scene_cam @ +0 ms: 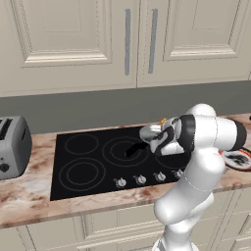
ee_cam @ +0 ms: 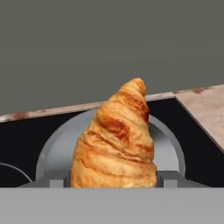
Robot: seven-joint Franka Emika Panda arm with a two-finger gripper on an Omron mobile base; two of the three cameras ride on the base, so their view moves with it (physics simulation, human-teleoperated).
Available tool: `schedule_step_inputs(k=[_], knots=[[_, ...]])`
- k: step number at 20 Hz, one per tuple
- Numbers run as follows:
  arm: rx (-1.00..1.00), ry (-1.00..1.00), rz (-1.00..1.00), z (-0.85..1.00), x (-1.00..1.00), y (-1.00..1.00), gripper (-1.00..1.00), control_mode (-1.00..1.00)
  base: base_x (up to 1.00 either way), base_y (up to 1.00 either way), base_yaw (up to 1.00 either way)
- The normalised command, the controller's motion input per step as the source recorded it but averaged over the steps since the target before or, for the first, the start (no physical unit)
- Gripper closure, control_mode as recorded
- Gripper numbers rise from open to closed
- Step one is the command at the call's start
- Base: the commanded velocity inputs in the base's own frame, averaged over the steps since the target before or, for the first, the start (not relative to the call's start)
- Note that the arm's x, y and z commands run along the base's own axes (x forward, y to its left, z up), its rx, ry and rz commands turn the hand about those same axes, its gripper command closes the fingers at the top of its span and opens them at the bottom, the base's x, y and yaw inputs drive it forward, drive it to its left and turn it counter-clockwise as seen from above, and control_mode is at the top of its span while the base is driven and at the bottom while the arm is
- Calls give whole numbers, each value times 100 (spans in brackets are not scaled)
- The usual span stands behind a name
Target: Pick the croissant and place it on the pan. Then turn on the stove to warm the croissant.
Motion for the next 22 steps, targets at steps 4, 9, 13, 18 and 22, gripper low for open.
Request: schedule_step_inputs(k=[4, 9, 13, 18, 22], knots=[[0, 0, 0, 0, 0, -3, -100, -100, 0, 0, 0], [0, 0, 0, 0, 1, -1, -100, -100, 0, 0, 0], [0, 0, 0, -3, 0, 0, -100, -100, 0, 0, 0], [0, -2, 0, 6, -3, 0, -100, -100, 0, 0, 0], [0, -6, 0, 19, -16, 2, -100, -100, 0, 0, 0]])
